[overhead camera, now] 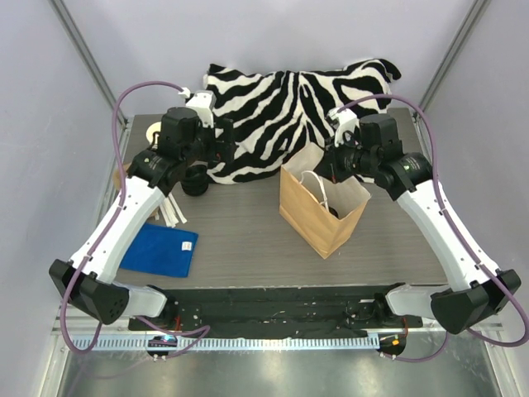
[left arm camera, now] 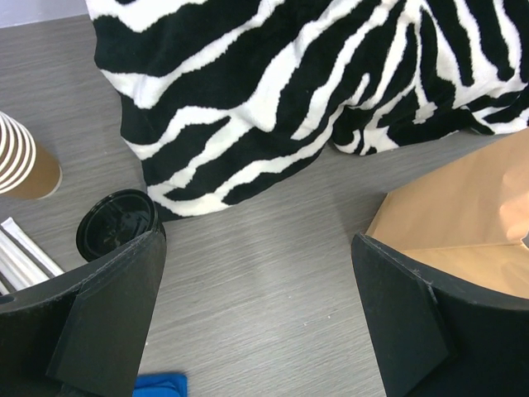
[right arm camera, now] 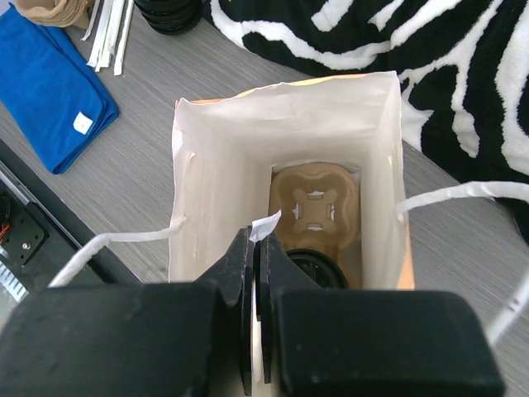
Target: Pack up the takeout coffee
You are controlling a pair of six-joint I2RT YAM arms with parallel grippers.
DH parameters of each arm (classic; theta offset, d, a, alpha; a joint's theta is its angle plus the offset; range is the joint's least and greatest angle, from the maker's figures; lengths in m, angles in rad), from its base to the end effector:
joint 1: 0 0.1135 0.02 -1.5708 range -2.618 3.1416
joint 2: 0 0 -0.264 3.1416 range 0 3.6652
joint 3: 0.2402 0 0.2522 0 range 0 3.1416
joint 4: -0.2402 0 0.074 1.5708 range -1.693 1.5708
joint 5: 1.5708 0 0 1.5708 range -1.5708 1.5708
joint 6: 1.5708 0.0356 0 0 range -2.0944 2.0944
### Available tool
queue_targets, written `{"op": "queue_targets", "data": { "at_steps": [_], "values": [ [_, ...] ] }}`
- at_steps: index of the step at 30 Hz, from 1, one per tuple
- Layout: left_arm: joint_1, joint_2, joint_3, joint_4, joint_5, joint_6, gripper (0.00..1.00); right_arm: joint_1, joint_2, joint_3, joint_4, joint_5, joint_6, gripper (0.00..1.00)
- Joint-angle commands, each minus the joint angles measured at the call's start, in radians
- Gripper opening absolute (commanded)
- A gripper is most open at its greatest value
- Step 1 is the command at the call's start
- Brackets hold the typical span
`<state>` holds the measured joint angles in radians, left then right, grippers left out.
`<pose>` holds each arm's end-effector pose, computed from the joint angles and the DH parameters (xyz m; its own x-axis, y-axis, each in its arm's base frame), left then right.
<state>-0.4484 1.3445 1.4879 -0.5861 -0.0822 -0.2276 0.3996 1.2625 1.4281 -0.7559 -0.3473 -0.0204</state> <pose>0.2658 -0.1246 0.4183 -0.4585 -0.0290 -0.8882 0.2687 0.9482 -0.1696 0.2356 0.1127 0.4048 -0.4999 -0.2319 -0.8345 -0.6366 0.7516 0.1725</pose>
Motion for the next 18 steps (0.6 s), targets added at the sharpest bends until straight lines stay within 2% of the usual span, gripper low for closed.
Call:
{"op": "queue_targets", "data": {
  "at_steps": [1, 2, 4, 7, 18],
  "values": [
    [0.004, 0.013, 0.008, -0.003, 0.012, 0.014, 1.0, 0.005, 0.015, 0.009, 0.056, -0.016, -0.001, 0.07],
    [0.005, 0.015, 0.008, -0.003, 0.012, 0.013, 0.99, 0.007, 0.02, 0.015, 0.056, -0.016, -0.001, 0.19],
    [0.004, 0.019, 0.011, -0.004, 0.012, 0.014, 1.0, 0.007, 0.034, 0.038, 0.055, -0.018, 0.007, 0.35],
    [0.007, 0.028, 0.021, -0.015, 0.012, 0.014, 1.0, 0.007, 0.046, 0.081, 0.053, -0.027, 0.019, 0.46],
    [0.069, 0.102, 0.117, -0.118, 0.136, -0.007, 1.0, 0.008, 0.064, 0.225, 0.063, -0.015, 0.043, 0.59]
  ]
}}
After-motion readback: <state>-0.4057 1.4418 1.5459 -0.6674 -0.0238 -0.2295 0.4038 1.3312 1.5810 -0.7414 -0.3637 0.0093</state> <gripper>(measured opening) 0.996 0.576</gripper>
